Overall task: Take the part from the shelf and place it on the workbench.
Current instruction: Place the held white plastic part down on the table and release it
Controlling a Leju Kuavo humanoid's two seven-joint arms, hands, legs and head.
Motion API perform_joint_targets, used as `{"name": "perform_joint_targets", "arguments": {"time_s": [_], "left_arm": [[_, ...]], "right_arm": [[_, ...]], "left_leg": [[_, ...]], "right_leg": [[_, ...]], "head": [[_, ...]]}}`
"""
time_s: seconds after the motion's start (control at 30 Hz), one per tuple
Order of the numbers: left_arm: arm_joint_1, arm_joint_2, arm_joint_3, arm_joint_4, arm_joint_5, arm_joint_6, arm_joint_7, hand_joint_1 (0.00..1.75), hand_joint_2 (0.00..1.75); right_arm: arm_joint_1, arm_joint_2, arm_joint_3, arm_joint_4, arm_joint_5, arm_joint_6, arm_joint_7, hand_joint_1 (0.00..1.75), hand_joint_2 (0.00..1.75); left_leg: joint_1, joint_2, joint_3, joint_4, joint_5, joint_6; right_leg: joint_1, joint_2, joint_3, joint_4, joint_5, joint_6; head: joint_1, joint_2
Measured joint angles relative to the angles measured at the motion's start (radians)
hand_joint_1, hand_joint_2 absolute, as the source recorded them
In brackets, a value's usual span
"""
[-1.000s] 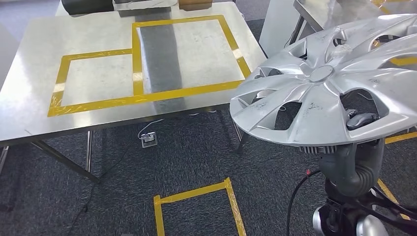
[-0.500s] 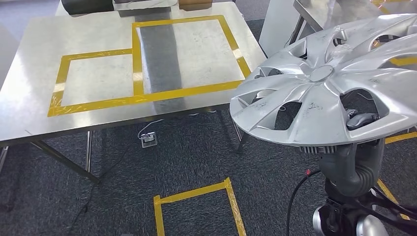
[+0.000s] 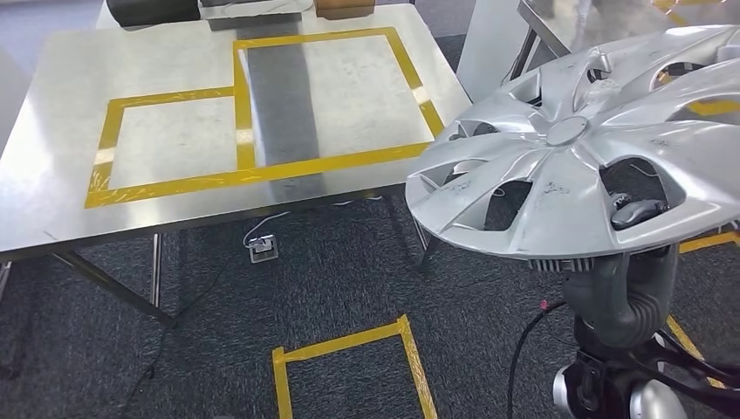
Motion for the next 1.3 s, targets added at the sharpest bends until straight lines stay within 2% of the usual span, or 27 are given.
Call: {"name": "perform_joint_targets", "arguments": {"time_s": [0.07,0.1,0.13,0.17,0.2,0.27,0.3,0.33,0.37,0.47,0.5,0.53,0.57,0.63,0.67,0.7,0.77,0.8,0.83,1.0,1.07,1.13,1.17,1.2,1.23,1.27,1.3], "left_arm": [[0.001,0.0,0.0,0.0,0.0,0.0,0.0,0.0,1.75],[0.002,0.001,0.0,0.0,0.0,-0.001,0.001,0.0,1.75],[0.004,0.001,0.0,0.0,0.0,-0.001,0.001,0.0,1.75],[0.004,0.001,0.0,0.0,-0.001,-0.001,0.001,0.0,1.75],[0.005,0.001,0.0,0.0,-0.001,-0.001,0.002,0.0,1.75],[0.004,0.001,0.0,0.0,-0.001,-0.001,0.002,0.0,1.75],[0.003,0.0,0.0,0.0,-0.001,-0.001,0.002,0.0,1.75],[0.002,0.0,0.0,0.0,-0.002,-0.001,0.002,0.0,1.75],[0.001,-0.001,0.0,0.0,-0.002,-0.001,0.002,0.0,1.75],[-0.002,-0.002,0.0,0.0,-0.002,-0.002,0.002,0.0,1.75],[-0.003,-0.001,0.0,0.0,-0.002,-0.002,0.003,0.0,1.75],[-0.004,-0.001,0.0,0.0,-0.003,-0.002,0.003,0.0,1.75],[-0.004,-0.001,0.0,0.0,-0.003,-0.001,0.003,0.0,1.75],[-0.001,-0.001,0.0,0.0,-0.003,-0.001,0.003,0.0,1.75],[0.001,-0.001,0.0,0.0,-0.003,-0.001,0.003,0.0,1.75],[0.002,-0.001,0.0,0.0,-0.003,-0.001,0.004,0.0,1.75],[0.003,-0.001,0.0,0.0,-0.003,-0.001,0.004,0.0,1.75],[0.004,-0.001,0.0,0.0,-0.003,-0.001,0.004,0.0,1.75],[0.004,-0.001,0.0,0.0,-0.003,-0.001,0.004,0.0,1.75],[0.005,0.002,0.0,0.0,-0.004,-0.001,0.004,0.0,1.75],[0.004,0.003,0.0,0.0,-0.004,-0.001,0.004,0.0,1.75],[0.004,0.004,0.0,0.0,-0.005,-0.001,0.004,0.0,1.75],[0.005,0.003,0.0,0.0,-0.005,-0.001,0.004,0.0,1.75],[0.005,0.003,0.0,0.0,-0.005,-0.001,0.004,0.0,1.75],[0.005,0.003,0.0,0.0,-0.005,-0.001,0.004,0.0,1.75],[0.005,0.003,0.0,0.0,-0.005,-0.001,0.004,0.0,1.75],[0.005,0.002,0.0,0.0,-0.005,-0.001,0.004,0.0,1.75]], "right_arm": [[-0.001,0.0,0.0,0.0,0.0,0.0,0.0,1.75,1.75],[-0.001,0.0,0.0,0.0,0.001,0.0,0.0,1.75,1.75],[0.0,0.0,0.0,0.001,0.001,0.0,0.0,1.75,1.75],[0.0,0.0,0.001,0.001,0.002,0.0,0.0,1.75,1.75],[0.0,0.0,0.002,0.001,0.002,0.0,0.0,1.75,1.75],[0.001,0.0,0.003,0.001,0.003,0.0,0.0,1.75,1.75],[0.001,0.0,0.003,0.002,0.003,0.0,0.0,1.75,1.75],[0.0,0.0,0.004,0.002,0.003,0.0,-0.001,1.75,1.75],[0.0,0.0,0.004,0.001,0.003,0.0,-0.001,1.75,1.75],[0.001,0.001,0.005,0.0,0.003,0.0,-0.001,1.75,1.75],[0.001,0.001,0.005,0.0,0.003,0.0,-0.001,1.75,1.75],[0.001,0.001,0.005,0.0,0.003,0.0,-0.001,1.75,1.75],[0.001,0.001,0.005,0.0,0.003,0.0,-0.001,1.75,1.75],[0.0,0.002,0.005,0.0,0.003,0.0,-0.001,1.75,1.75],[0.001,0.002,0.005,0.0,0.003,0.0,-0.002,1.75,1.75],[0.001,0.003,0.005,0.0,0.003,0.0,-0.002,1.75,1.75],[0.001,0.004,0.005,0.001,0.003,0.0,-0.002,1.75,1.75],[0.001,0.005,0.005,0.001,0.004,0.0,-0.003,1.75,1.75],[0.0,0.005,0.005,0.001,0.004,0.0,-0.003,1.75,1.75],[-0.001,0.005,0.005,0.0,0.004,0.0,-0.007,1.75,1.75],[-0.001,0.005,0.005,0.0,0.004,0.0,-0.007,1.75,1.75],[-0.001,0.004,0.005,0.001,0.004,0.0,-0.008,1.75,1.75],[0.0,0.004,0.005,0.001,0.004,0.0,-0.008,1.75,1.75],[0.0,0.004,0.005,0.001,0.004,0.0,-0.008,1.75,1.75],[0.001,0.004,0.005,0.001,0.004,0.0,-0.008,1.75,1.75],[0.001,0.004,0.005,0.001,0.004,0.0,-0.008,1.75,1.75],[0.001,0.004,0.005,0.001,0.004,0.0,-0.008,1.75,1.75]], "left_leg": [[0.001,0.011,0.01,-0.005,-0.002,0.006],[0.0,0.017,0.014,-0.005,-0.006,0.007],[-0.001,0.022,0.018,-0.005,-0.01,0.006],[-0.002,0.027,0.024,-0.005,-0.015,0.005],[-0.002,0.03,0.031,-0.005,-0.02,0.002],[-0.003,0.035,0.047,-0.006,-0.033,-0.005],[-0.004,0.036,0.052,-0.005,-0.04,-0.009],[-0.004,0.038,0.054,-0.005,-0.045,-0.015],[-0.004,0.039,0.053,-0.007,-0.049,-0.021],[-0.002,0.037,0.06,-0.011,-0.059,-0.038],[-0.002,0.032,0.055,0.005,-0.069,-0.044],[0.0,0.027,0.036,0.044,-0.087,-0.048],[0.002,0.021,0.001,0.104,-0.109,-0.052],[0.007,0.018,-0.091,0.233,-0.14,-0.058],[0.009,0.018,-0.123,0.265,-0.131,-0.061],[0.011,0.019,-0.139,0.259,-0.099,-0.064],[0.015,0.022,-0.122,0.159,0.005,-0.067],[0.015,0.024,-0.105,0.108,0.044,-0.067],[0.014,0.026,-0.089,0.065,0.061,-0.065],[0.011,0.027,-0.063,0.028,0.033,-0.03],[0.013,0.027,-0.047,0.024,0.023,-0.018],[0.01,0.029,-0.032,0.024,0.01,-0.011],[0.008,0.029,-0.023,0.024,0.002,-0.009],[0.005,0.028,-0.013,0.024,-0.005,-0.009],[0.003,0.027,-0.001,0.024,-0.014,-0.009],[0.002,0.025,0.011,0.023,-0.022,-0.009],[0.001,0.024,0.02,0.022,-0.03,-0.011]], "right_leg": [[0.003,-0.032,-0.051,0.107,-0.048,0.001],[0.003,-0.039,-0.087,0.176,-0.073,0.001],[0.002,-0.042,-0.117,0.229,-0.085,0.0],[0.002,-0.044,-0.133,0.251,-0.079,-0.002],[0.003,-0.045,-0.13,0.235,-0.054,-0.006],[0.005,-0.045,-0.079,0.12,0.02,-0.018],[0.008,-0.046,-0.052,0.063,0.043,-0.025],[0.011,-0.047,-0.031,0.022,0.049,-0.031],[0.014,-0.048,-0.021,0.004,0.042,-0.037],[0.016,-0.05,-0.007,-0.018,0.029,-0.048],[0.014,-0.052,0.003,-0.026,0.027,-0.052],[0.012,-0.054,0.013,-0.034,0.025,-0.055],[0.011,-0.056,0.021,-0.038,0.021,-0.059],[0.011,-0.058,0.034,-0.04,0.009,-0.062],[0.011,-0.058,0.042,-0.039,0.002,-0.061],[0.01,-0.057,0.053,-0.039,-0.007,-0.059],[0.008,-0.056,0.08,-0.037,-0.028,-0.052],[0.008,-0.055,0.09,-0.035,-0.039,-0.046],[0.009,-0.054,0.096,-0.032,-0.048,-0.039],[0.007,-0.052,0.095,-0.018,-0.073,-0.015],[0.007,-0.053,0.05,0.071,-0.109,-0.008],[0.008,-0.052,-0.037,0.212,-0.146,-0.007],[0.009,-0.052,-0.074,0.257,-0.145,-0.008],[0.01,-0.052,-0.094,0.266,-0.123,-0.012],[0.011,-0.052,-0.095,0.236,-0.082,-0.018],[0.015,-0.051,-0.081,0.175,-0.029,-0.027],[0.02,-0.05,-0.062,0.117,0.01,-0.038]], "head": [[0.011,0.0],[0.015,0.0],[0.017,0.0],[0.018,0.0],[0.019,0.0],[0.021,0.0],[0.02,0.0],[0.02,0.0],[0.019,0.0],[0.017,0.0],[0.016,0.0],[0.012,0.0],[0.007,0.0],[-0.003,0.0],[-0.007,0.0],[-0.01,0.0],[-0.015,0.0],[-0.02,0.0],[-0.024,0.0],[-0.021,0.0],[-0.013,0.0],[-0.004,0.0],[-0.001,0.0],[0.002,0.0],[0.004,0.0],[0.006,0.0],[0.006,0.0]]}}
